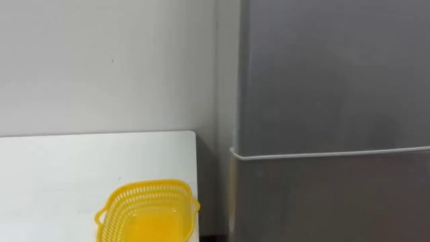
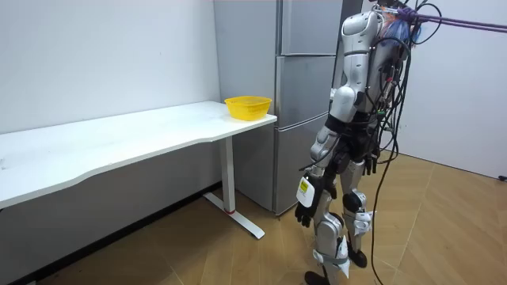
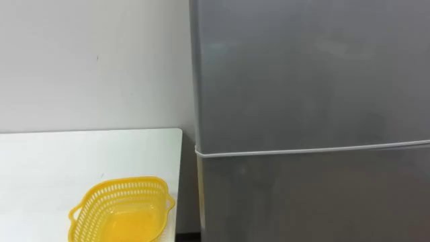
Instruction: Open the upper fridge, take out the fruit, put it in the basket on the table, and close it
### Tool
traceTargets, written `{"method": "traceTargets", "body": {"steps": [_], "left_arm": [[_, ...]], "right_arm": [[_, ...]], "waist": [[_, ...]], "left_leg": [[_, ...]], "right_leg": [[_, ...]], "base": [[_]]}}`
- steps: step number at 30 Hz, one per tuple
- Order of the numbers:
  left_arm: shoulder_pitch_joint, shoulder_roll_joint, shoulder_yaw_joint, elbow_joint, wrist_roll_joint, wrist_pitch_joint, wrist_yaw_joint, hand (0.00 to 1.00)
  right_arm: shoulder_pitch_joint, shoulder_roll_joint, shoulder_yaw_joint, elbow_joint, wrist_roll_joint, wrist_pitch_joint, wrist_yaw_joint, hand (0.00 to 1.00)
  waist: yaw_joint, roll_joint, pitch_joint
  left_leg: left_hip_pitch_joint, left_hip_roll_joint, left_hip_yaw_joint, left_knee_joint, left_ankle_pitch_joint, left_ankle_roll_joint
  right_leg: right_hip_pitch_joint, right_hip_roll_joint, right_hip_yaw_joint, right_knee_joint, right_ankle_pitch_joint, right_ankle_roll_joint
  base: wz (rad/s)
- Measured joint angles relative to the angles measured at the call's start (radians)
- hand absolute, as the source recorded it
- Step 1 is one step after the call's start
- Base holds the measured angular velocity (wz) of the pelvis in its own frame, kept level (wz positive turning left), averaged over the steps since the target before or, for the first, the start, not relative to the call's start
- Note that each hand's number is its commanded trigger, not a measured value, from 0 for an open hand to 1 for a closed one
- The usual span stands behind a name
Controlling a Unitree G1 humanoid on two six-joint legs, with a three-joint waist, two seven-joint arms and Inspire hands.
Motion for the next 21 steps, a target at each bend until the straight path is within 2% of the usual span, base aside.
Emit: {"method": "traceTargets", "body": {"steps": [14,21], "left_arm": [[-0.005,0.001,0.003,0.000,-0.024,0.000,0.011,0.00],[0.008,0.001,0.004,0.001,-0.128,0.004,0.053,0.00]], "right_arm": [[0.003,0.000,-0.019,-0.005,-0.003,-0.008,-0.005,0.00],[0.008,0.001,-0.019,-0.003,-0.001,-0.007,-0.015,0.00]], "waist": [[0.000,-0.003,0.0000],[-0.002,-0.002,-0.0002]], "left_leg": [[0.004,0.000,0.000,-0.007,-0.001,-0.001],[0.007,0.000,-0.004,-0.006,-0.001,-0.001]], "right_leg": [[0.002,0.001,0.002,-0.001,-0.004,0.001],[0.001,0.001,0.000,0.000,-0.004,0.001]], "base": [[0.00],[0.00]]}}
